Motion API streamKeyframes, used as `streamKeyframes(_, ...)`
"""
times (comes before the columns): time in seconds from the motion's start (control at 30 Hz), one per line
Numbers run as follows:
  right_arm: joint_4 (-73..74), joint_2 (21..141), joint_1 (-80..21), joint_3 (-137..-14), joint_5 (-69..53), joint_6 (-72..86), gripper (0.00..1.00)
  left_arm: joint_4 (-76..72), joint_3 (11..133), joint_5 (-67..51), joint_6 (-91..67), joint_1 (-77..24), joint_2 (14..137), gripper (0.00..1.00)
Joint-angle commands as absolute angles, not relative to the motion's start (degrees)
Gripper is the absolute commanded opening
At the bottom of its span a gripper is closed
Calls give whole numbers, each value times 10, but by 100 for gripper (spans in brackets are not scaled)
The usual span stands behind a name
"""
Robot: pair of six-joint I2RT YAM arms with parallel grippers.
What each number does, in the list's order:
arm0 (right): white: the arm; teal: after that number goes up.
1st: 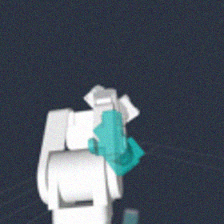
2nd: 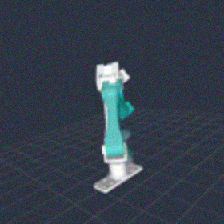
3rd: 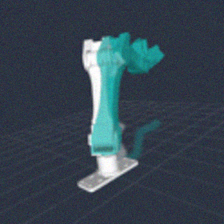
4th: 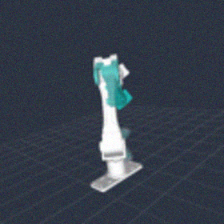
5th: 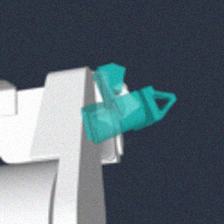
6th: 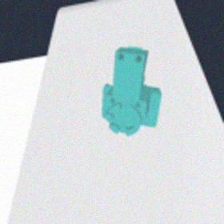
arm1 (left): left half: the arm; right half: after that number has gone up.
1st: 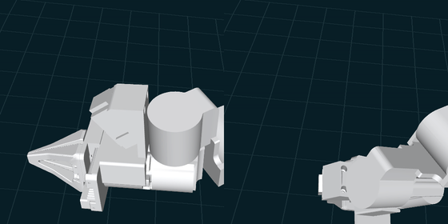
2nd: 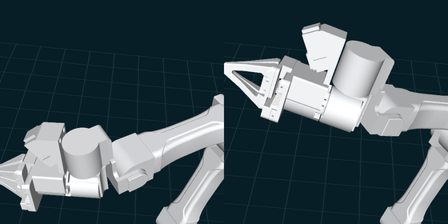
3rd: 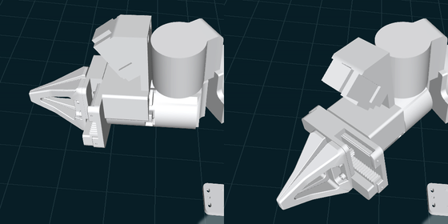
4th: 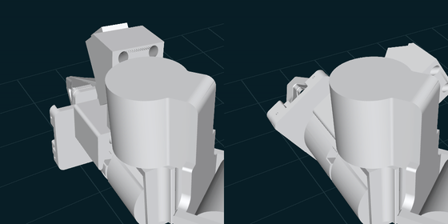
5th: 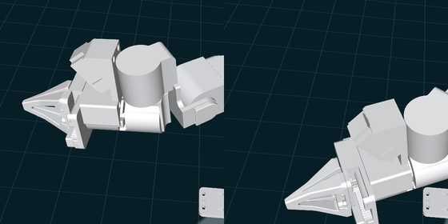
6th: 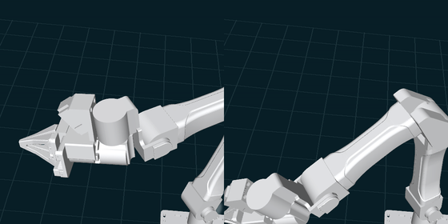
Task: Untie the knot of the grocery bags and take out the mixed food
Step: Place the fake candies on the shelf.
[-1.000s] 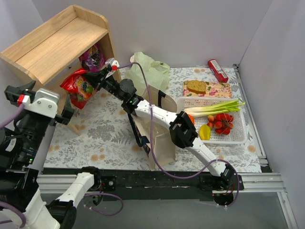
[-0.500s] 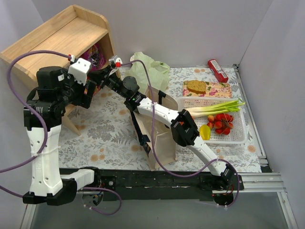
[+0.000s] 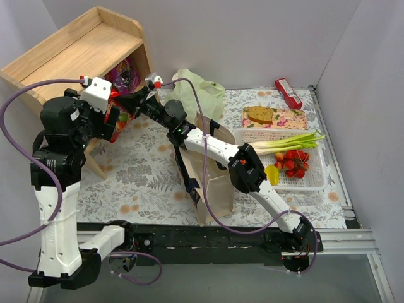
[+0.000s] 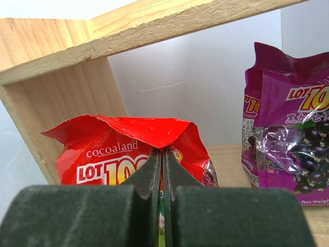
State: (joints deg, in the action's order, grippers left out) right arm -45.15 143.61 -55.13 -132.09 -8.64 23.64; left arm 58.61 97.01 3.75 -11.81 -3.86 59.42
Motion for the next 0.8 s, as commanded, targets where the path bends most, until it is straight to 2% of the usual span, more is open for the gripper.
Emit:
streamKeyframes(0.0,-482,1398,-543,-1313,-94,235,1,564,952,104,-112,-37,616,76)
streamKeyframes(0.53,-497,1361,-545,-1262,-133,228,1,438,854,192,-56,-37,614,79)
streamKeyframes(0.77,-497,1339,-543,-1229,-153,225,1,408,860,196,-7,-36,606,80)
